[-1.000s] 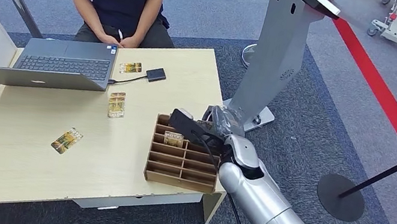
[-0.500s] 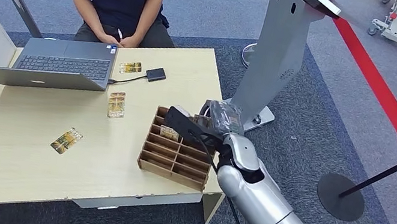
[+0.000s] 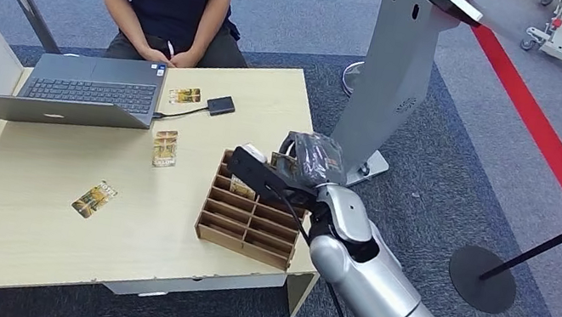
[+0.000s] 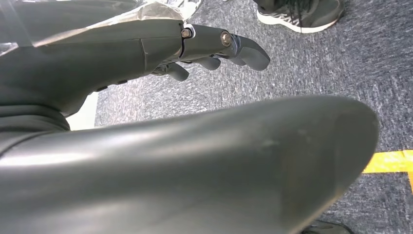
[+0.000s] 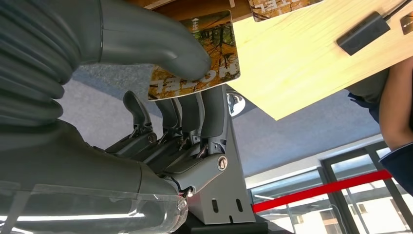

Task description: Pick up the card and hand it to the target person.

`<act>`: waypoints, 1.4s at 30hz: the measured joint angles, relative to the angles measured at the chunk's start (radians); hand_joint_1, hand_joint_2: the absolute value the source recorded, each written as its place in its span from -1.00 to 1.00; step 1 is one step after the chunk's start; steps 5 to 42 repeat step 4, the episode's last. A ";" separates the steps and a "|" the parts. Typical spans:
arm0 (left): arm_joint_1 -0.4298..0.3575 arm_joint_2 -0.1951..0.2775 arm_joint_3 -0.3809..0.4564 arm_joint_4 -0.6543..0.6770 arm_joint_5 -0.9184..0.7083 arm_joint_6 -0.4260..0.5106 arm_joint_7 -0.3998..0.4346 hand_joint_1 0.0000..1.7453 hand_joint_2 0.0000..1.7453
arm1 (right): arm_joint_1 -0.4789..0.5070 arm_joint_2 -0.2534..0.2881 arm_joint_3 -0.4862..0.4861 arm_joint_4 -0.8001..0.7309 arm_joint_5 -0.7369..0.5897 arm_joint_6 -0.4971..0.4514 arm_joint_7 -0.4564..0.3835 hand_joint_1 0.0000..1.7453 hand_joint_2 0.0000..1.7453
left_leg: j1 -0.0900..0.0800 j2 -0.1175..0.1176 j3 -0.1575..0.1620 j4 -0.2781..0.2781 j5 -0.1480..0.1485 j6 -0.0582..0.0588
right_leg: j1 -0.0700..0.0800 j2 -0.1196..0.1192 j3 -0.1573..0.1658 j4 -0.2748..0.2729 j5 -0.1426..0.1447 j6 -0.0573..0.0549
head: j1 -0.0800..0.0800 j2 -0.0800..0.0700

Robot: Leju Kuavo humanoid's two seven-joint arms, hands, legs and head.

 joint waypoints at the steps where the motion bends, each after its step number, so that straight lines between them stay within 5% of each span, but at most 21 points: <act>1: 0.000 0.000 0.000 0.000 0.000 0.000 -0.001 -1.00 -1.00 | 0.001 -0.001 0.000 -0.004 0.000 -0.001 -0.001 0.65 1.00 | 0.000 0.000 0.000 0.000 0.000 0.000 | 0.000 0.000 0.000 0.000 0.000 0.000 | 0.000 0.000; 42: 0.000 0.000 0.000 0.000 0.000 0.000 -0.002 -1.00 -1.00 | 0.006 -0.003 -0.001 -0.021 -0.004 -0.006 -0.009 0.69 1.00 | 0.000 0.000 0.000 0.000 0.000 0.000 | 0.000 0.000 0.000 0.000 0.000 0.000 | 0.000 0.000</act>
